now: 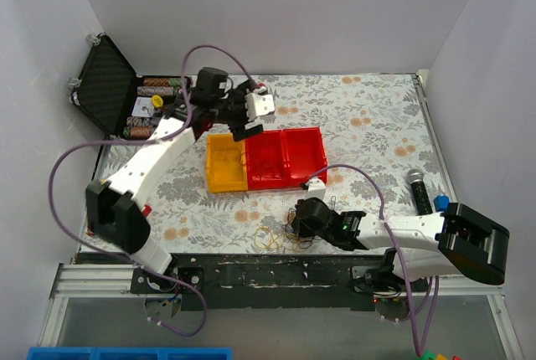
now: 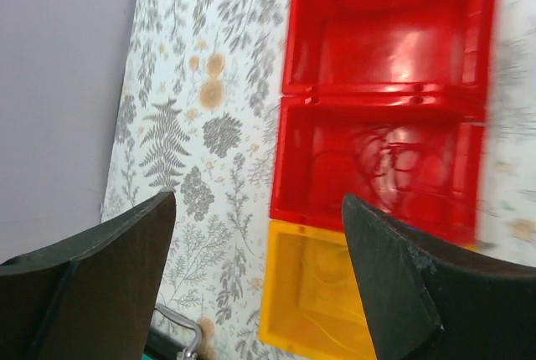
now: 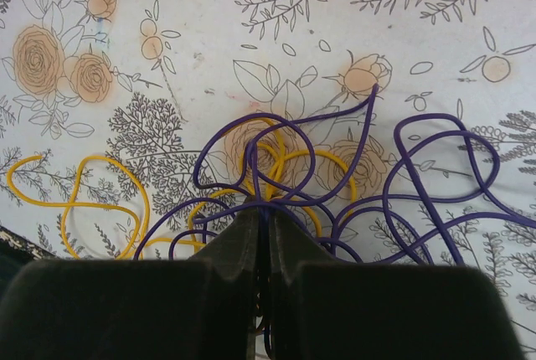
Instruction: Untangle the cables
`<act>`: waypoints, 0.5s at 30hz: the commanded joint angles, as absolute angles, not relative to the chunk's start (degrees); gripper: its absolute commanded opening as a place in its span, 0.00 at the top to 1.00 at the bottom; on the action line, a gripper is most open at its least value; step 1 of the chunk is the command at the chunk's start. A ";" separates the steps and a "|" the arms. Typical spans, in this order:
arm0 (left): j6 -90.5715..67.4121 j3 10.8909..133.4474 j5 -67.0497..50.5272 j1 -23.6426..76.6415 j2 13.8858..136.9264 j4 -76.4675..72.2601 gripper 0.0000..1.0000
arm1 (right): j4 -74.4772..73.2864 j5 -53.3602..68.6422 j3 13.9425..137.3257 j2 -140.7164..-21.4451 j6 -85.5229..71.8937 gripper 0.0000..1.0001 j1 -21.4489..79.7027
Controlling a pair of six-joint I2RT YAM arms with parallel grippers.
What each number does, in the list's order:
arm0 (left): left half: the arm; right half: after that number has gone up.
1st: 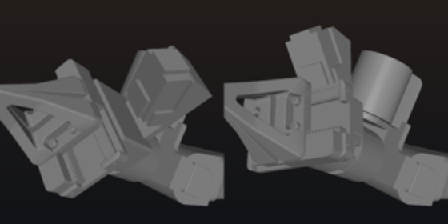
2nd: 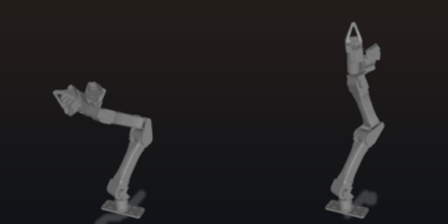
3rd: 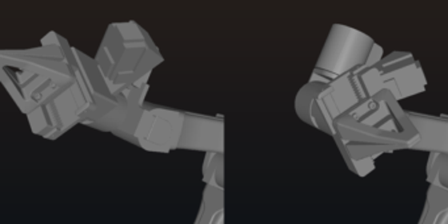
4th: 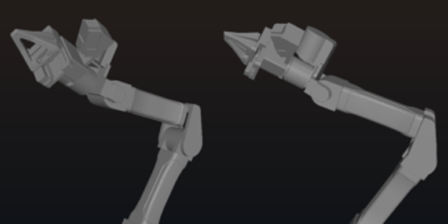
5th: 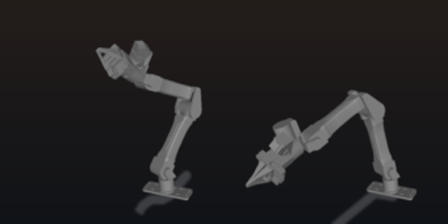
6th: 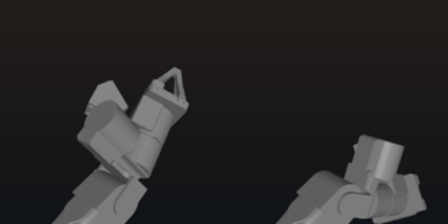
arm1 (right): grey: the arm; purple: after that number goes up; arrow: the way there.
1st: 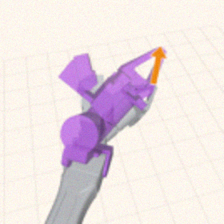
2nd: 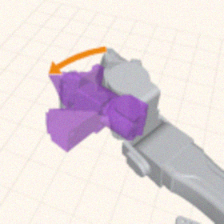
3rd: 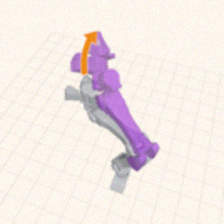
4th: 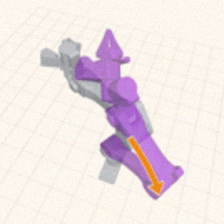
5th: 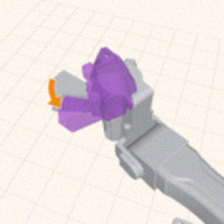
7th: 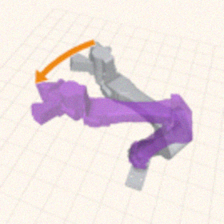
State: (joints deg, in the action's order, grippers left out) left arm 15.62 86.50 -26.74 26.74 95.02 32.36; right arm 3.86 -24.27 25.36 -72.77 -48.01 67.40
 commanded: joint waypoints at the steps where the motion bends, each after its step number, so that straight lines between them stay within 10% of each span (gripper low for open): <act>1: 15.37 79.74 -35.67 30.48 81.06 49.89 0.20 | 0.09 -26.19 24.52 -69.70 -47.63 0.99 67.76; 15: 14.24 59.86 -34.02 50.52 79.01 47.48 0.23 | -4.73 -29.35 26.71 -72.15 -57.47 0.99 67.59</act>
